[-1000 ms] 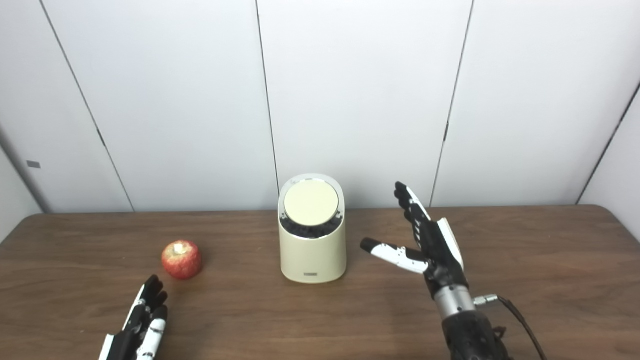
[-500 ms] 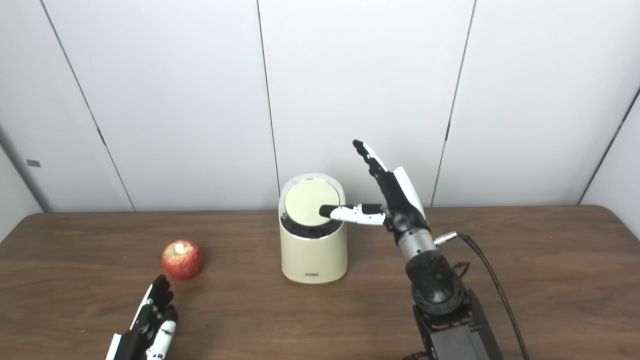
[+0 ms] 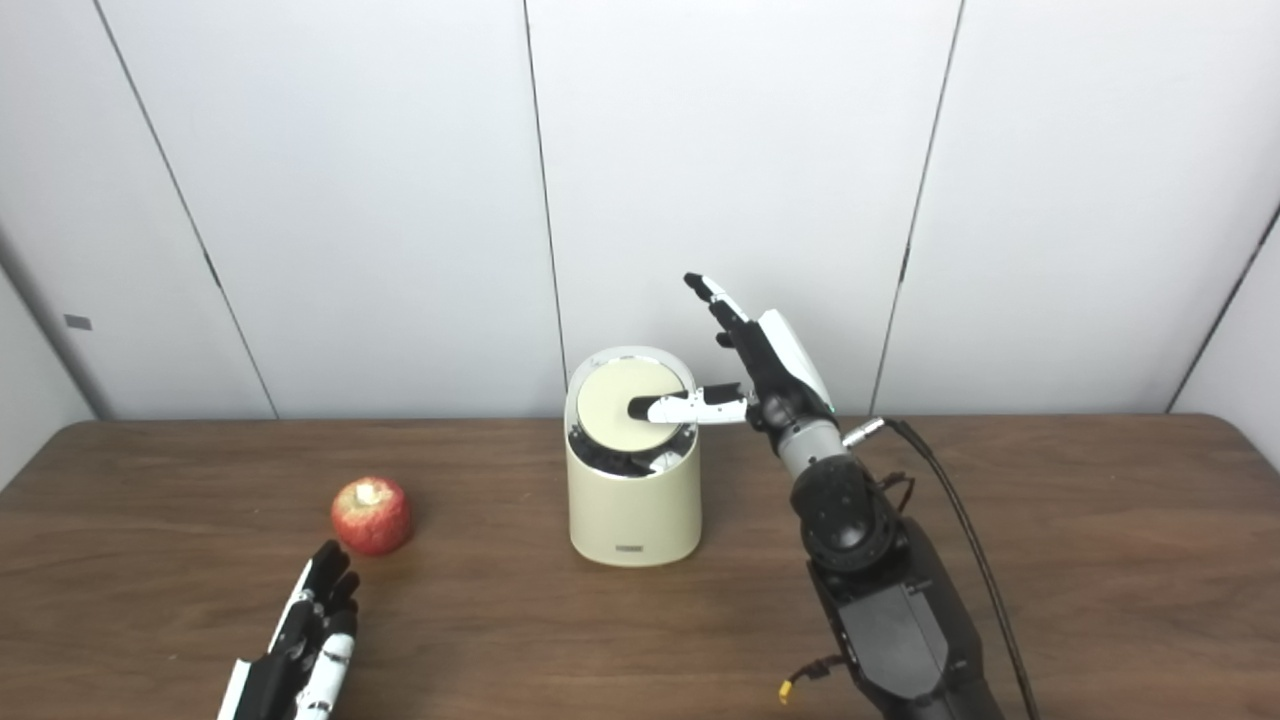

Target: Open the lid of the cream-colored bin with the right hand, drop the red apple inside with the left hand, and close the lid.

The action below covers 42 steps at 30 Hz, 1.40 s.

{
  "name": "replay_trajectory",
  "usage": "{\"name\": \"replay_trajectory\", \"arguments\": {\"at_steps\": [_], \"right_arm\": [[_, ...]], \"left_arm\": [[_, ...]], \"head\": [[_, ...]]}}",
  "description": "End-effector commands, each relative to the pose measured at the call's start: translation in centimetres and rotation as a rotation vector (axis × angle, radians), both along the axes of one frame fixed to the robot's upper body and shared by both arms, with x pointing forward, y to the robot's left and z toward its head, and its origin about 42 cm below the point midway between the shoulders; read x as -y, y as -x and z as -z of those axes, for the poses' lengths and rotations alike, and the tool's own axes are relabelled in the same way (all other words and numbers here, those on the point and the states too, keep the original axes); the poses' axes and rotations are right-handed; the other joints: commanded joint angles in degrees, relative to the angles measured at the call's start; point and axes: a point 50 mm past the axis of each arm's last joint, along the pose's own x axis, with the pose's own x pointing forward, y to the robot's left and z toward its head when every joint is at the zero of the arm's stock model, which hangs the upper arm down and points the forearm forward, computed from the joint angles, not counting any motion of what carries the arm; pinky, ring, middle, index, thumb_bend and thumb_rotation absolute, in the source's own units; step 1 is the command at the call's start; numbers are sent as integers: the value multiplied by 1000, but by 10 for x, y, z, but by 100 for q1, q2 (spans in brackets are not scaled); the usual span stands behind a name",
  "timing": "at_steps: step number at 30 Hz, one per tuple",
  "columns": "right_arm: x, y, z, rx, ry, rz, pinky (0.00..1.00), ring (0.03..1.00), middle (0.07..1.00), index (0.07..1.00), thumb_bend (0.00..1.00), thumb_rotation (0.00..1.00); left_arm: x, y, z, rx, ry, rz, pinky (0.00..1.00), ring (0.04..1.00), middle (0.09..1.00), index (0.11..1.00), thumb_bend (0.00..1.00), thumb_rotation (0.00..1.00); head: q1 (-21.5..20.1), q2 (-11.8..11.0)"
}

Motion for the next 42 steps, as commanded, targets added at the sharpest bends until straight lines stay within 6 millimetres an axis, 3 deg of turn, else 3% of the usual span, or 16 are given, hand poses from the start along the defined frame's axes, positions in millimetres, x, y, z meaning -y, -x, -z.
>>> {"name": "replay_trajectory", "arguments": {"at_steps": [1,8,13,22,27,31,36,39,42], "right_arm": [[-7,-7,-39,164,25,-26,837,910,931,920,918,252],[-15,-11,-33,207,106,-17,824,895,914,908,922,223],[-17,-10,-31,225,189,-25,870,908,918,915,911,216],[-9,-7,-28,313,483,-20,950,957,940,923,908,215],[-4,-4,-26,359,573,-18,996,962,943,924,909,163],[-1,-5,-27,370,577,-18,1000,962,941,925,904,145],[2,-2,-31,341,483,-20,988,968,943,919,873,210],[4,2,-36,347,441,-14,955,963,940,921,812,247],[12,10,-42,340,397,2,945,960,937,921,773,249]], "left_arm": [[11,3,14,-12,52,11,1000,980,990,996,188,512],[14,3,14,-14,52,7,1000,977,982,996,196,512],[14,3,14,-15,49,8,1000,973,982,992,193,522],[13,3,14,-15,25,11,1000,962,976,988,213,526],[13,3,14,-16,20,13,1000,964,974,985,214,527],[13,3,14,-13,31,18,1000,968,978,990,196,498],[14,2,14,-23,24,15,1000,972,977,985,215,493],[15,3,13,-32,14,23,1000,976,980,986,258,513],[15,4,12,-34,10,20,1000,978,985,994,229,502]], "head": [[3,8],[16,71],[17,86],[40,193],[37,241],[55,236],[81,239],[63,253],[44,249]]}}
